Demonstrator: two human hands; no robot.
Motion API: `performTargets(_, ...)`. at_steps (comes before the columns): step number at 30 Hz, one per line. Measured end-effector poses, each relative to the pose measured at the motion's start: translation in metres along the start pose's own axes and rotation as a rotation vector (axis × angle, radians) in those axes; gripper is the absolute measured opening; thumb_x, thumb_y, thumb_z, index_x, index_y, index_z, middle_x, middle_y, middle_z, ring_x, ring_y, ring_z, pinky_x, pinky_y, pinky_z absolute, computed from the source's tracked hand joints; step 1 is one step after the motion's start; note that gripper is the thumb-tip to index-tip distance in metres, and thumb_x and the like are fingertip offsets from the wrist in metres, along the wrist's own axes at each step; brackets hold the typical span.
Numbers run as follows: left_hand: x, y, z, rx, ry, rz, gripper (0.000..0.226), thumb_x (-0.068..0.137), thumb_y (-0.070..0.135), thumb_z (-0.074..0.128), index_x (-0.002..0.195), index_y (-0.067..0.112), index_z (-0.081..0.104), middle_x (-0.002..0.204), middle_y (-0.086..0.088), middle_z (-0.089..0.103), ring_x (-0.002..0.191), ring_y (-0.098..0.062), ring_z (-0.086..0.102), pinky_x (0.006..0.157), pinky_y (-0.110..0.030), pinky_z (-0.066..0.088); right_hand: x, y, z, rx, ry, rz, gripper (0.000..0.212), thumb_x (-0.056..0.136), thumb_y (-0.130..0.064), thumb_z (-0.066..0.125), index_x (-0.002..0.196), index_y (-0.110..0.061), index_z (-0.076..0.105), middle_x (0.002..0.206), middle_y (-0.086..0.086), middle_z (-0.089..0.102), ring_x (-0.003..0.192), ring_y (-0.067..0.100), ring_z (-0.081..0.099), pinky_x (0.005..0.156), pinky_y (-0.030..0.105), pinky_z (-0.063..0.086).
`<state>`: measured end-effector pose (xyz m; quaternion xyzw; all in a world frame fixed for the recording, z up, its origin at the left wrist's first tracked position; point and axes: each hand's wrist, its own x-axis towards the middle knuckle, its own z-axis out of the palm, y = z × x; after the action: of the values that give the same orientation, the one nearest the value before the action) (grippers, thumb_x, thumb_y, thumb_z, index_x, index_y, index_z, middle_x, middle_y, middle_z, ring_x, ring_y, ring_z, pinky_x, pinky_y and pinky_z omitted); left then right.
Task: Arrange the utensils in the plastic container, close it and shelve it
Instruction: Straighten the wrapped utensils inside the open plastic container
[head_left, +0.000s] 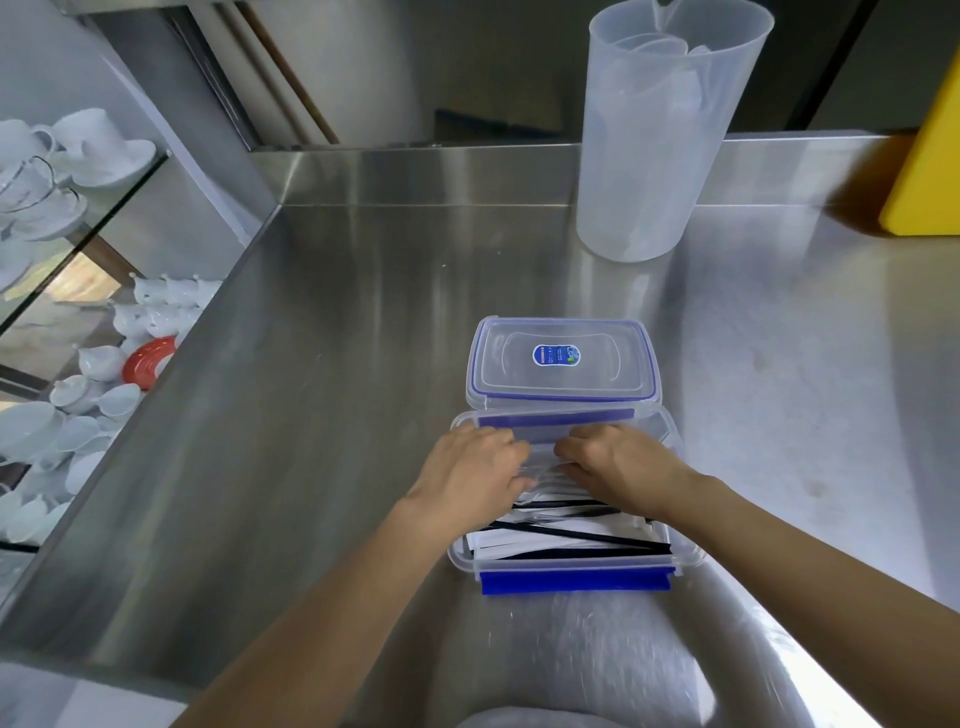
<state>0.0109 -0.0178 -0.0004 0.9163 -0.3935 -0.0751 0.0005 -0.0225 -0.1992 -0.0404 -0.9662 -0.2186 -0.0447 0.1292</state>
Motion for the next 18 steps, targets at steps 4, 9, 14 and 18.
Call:
performTargets(4, 0.0025, -0.0012, 0.0055, 0.060, -0.018, 0.022, 0.031, 0.092, 0.035, 0.050, 0.118, 0.019, 0.058, 0.112, 0.000, 0.062, 0.110, -0.020, 0.055, 0.093, -0.031, 0.033, -0.0013, -0.0001, -0.0023, 0.019, 0.031, -0.007, 0.013, 0.066, -0.009, 0.077, 0.068, -0.006, 0.065, 0.062, 0.013, 0.068, 0.050, 0.032, 0.063, 0.045, 0.031, 0.051)
performTargets(9, 0.0048, 0.0011, 0.0081, 0.116, -0.027, 0.033, 0.025, 0.091, 0.022, 0.051, 0.114, 0.016, 0.060, 0.109, -0.004, 0.063, 0.106, -0.024, 0.056, 0.092, -0.033, 0.033, -0.0025, -0.0016, -0.0075, 0.009, 0.004, -0.072, 0.013, 0.064, -0.014, 0.080, 0.069, -0.011, 0.068, 0.064, 0.008, 0.068, 0.053, 0.027, 0.064, 0.048, 0.030, 0.052)
performTargets(14, 0.0043, 0.0008, 0.0079, 0.121, -0.034, 0.029, 0.026, 0.092, 0.025, 0.051, 0.114, 0.017, 0.059, 0.109, -0.003, 0.063, 0.107, -0.024, 0.056, 0.093, -0.033, 0.032, -0.0021, -0.0003, -0.0068, 0.003, -0.032, -0.038, 0.008, 0.069, -0.013, 0.076, 0.070, -0.009, 0.070, 0.066, 0.011, 0.069, 0.056, 0.030, 0.065, 0.051, 0.032, 0.053)
performTargets(18, 0.0046, 0.0027, 0.0075, 0.103, -0.028, 0.019, 0.026, 0.091, 0.031, 0.051, 0.112, 0.019, 0.061, 0.107, -0.001, 0.065, 0.105, -0.022, 0.057, 0.091, -0.033, 0.034, -0.0019, 0.0006, -0.0058, -0.016, -0.004, -0.034, 0.007, 0.065, -0.009, 0.076, 0.068, -0.009, 0.070, 0.063, 0.011, 0.068, 0.051, 0.029, 0.064, 0.047, 0.032, 0.053)
